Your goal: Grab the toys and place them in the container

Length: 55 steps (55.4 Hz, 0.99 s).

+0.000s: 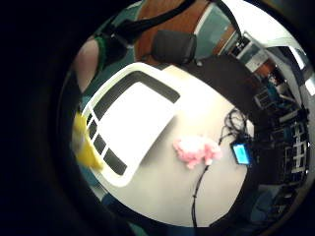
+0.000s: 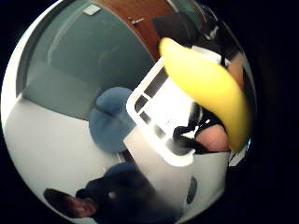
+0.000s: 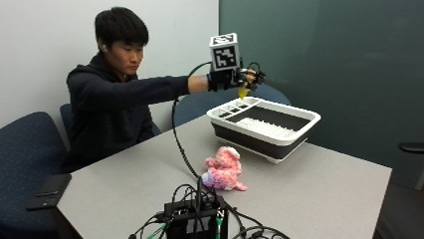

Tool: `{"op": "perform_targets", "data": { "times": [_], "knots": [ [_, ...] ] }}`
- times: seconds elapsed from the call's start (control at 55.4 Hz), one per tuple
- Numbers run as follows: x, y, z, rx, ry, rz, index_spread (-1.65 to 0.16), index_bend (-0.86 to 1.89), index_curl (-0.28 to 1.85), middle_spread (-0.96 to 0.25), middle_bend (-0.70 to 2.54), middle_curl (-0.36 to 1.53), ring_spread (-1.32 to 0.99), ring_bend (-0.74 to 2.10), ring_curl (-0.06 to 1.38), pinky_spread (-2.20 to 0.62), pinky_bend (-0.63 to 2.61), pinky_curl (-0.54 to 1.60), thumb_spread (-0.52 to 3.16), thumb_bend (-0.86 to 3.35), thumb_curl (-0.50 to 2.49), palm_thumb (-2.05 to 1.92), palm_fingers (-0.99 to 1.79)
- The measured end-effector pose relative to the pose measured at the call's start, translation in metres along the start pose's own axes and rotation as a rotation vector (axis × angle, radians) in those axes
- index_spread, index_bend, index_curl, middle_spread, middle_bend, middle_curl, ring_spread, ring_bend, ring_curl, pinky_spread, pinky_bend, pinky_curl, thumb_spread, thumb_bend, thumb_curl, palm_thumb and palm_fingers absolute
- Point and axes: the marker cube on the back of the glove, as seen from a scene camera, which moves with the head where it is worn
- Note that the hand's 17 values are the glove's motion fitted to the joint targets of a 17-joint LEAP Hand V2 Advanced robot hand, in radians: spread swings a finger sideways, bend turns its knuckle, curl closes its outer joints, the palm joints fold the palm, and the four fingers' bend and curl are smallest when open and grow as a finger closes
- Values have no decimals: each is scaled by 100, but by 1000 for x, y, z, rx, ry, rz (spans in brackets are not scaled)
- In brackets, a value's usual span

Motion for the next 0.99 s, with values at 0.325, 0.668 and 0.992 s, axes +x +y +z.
{"op": "perform_targets", "data": {
  "times": [0.325,0.668,0.992],
  "knots": [
    [47,17,25,-216,53,-20,-26,10,36,-3,9,27,-7,27,22,-4,109,26,125,-3,43,23,-33],
    [155,88,-22,-326,117,109,-28,10,27,-3,12,24,-2,17,23,-2,102,23,124,-2,37,19,-28],
    [221,65,81,-487,252,232,-29,10,21,-3,11,22,1,12,22,2,114,25,115,-5,34,13,-31]
  ]
}}
